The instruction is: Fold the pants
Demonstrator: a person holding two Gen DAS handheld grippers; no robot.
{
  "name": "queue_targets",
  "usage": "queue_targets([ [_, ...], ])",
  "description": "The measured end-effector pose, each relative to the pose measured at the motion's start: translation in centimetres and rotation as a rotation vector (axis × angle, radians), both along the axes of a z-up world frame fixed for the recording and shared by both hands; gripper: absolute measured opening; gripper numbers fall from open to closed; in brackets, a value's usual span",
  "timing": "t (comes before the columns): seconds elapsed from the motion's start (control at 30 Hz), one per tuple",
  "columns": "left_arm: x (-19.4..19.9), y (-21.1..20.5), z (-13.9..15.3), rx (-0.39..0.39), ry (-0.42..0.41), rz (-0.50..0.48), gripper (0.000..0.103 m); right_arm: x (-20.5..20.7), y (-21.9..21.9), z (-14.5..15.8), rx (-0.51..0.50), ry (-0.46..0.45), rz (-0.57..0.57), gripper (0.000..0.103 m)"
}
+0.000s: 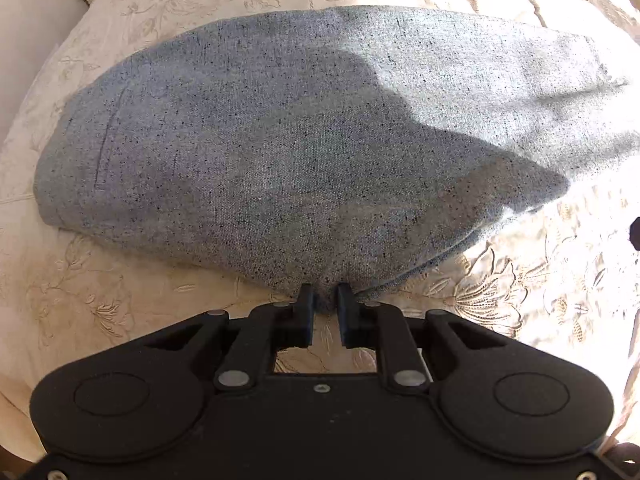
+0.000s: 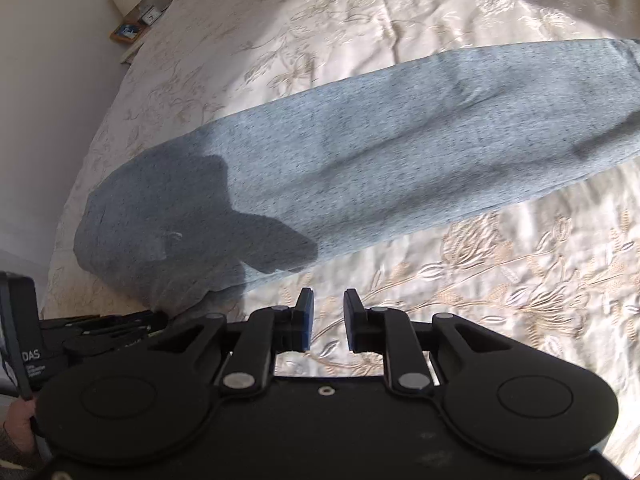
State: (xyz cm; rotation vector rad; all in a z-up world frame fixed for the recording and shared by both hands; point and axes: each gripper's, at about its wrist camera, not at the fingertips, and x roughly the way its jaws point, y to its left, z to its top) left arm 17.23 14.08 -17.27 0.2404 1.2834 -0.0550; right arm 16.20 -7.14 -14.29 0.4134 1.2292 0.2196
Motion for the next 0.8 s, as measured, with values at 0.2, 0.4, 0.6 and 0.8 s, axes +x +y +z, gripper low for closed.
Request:
queue_targets([
  [0.2, -1.7, -0.5, -0.2, 0.028, -0.032, -0.146, 0.033, -0.7, 5.2, -0.3, 0.015, 0.009, 0.042, 0.02],
  [0.4, -0.6, -1.0, -1.3, 0.071, -0.047, -0.162, 0.035, -1.9, 6.5, -0.2, 0.007, 0.018, 0.018, 0.02],
  [0.6, 4.0, 0.8, 1.6, -0.064, -0.007, -0.041, 0.013, -2.0, 5.9, 0.0, -0.007, 0.002, -0.006, 0.02],
  [0.8, 9.3, 2.6, 4.7, -0.168, 0.002, 0.031, 0.012, -1.1, 6.9, 0.0, -0.017, -0.038, 0.011, 0.021],
])
